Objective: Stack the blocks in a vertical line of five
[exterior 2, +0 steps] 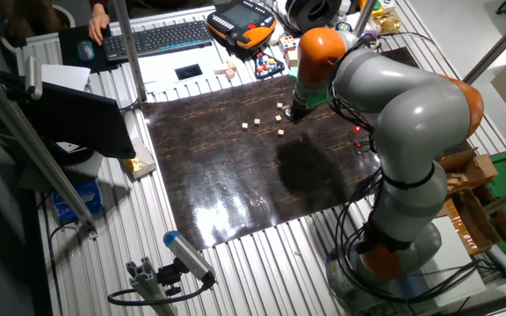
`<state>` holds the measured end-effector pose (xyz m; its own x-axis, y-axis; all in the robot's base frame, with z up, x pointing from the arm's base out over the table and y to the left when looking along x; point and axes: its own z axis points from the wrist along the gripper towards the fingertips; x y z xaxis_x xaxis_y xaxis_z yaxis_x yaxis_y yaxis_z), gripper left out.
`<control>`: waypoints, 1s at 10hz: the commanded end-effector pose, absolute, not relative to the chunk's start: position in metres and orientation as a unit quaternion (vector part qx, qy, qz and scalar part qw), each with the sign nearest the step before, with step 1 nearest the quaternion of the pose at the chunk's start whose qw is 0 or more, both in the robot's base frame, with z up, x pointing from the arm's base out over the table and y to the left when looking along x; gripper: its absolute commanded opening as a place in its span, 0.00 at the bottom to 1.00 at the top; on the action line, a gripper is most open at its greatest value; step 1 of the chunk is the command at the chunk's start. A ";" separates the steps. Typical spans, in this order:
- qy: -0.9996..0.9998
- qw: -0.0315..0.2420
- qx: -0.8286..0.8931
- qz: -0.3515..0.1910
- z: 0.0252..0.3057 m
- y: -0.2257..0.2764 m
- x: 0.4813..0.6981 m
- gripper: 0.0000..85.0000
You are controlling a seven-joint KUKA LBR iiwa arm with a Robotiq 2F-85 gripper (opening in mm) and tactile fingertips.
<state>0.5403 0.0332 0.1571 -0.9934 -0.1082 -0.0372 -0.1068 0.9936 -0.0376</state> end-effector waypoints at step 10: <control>0.999 0.026 -0.040 -0.021 0.129 0.042 0.553 0.01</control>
<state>0.5537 0.0412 0.1274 -0.9955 -0.0809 -0.0493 -0.0787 0.9959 -0.0450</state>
